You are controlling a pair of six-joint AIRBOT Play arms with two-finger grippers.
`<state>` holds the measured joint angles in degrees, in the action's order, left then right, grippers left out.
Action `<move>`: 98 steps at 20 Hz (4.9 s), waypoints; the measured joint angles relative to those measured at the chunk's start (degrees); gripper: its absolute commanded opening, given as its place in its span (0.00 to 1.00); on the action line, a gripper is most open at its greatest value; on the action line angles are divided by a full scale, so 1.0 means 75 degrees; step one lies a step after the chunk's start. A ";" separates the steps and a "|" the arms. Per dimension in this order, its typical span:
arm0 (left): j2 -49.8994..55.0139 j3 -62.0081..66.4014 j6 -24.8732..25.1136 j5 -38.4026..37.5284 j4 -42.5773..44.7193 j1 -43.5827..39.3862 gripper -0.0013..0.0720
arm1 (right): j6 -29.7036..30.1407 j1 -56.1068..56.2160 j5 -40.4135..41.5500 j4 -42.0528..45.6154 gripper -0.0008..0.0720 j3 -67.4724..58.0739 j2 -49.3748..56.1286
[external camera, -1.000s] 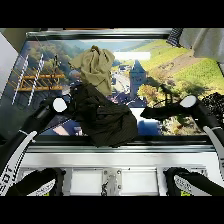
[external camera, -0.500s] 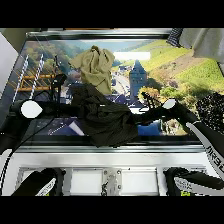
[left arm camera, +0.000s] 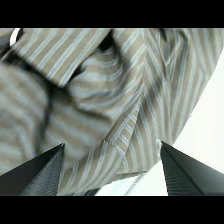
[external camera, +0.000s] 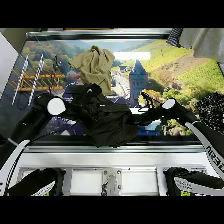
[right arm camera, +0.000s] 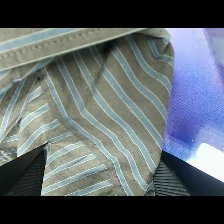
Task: Fold the clothes and pants, and hang the long-sleeved shirts on hangers.
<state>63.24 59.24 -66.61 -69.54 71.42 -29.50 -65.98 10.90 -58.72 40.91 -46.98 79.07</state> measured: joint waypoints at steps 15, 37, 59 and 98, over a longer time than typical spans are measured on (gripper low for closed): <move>-0.0152 0.4873 -0.0790 0.0023 0.1311 0.1008 0.04 | -0.0149 -0.0790 -0.1533 0.1851 0.03 -0.4820 -0.1894; 0.1582 0.6819 -0.1381 0.3456 -0.0475 0.1422 0.04 | -0.1102 -0.0868 -0.0058 0.3255 0.03 -0.7466 -0.1702; -0.1440 -0.1877 -0.2771 0.1300 -0.0472 0.0315 0.94 | -0.2317 -0.0498 -0.2154 0.4832 0.88 0.0341 -0.5613; 0.5683 0.4380 -0.5426 0.0006 0.0315 -0.0423 0.94 | -0.4555 0.0851 -0.1603 0.5931 0.03 -0.1784 -0.2218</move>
<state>105.86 92.09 -107.31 -69.49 73.78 -32.67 -100.14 17.28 -70.74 85.38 -60.36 62.43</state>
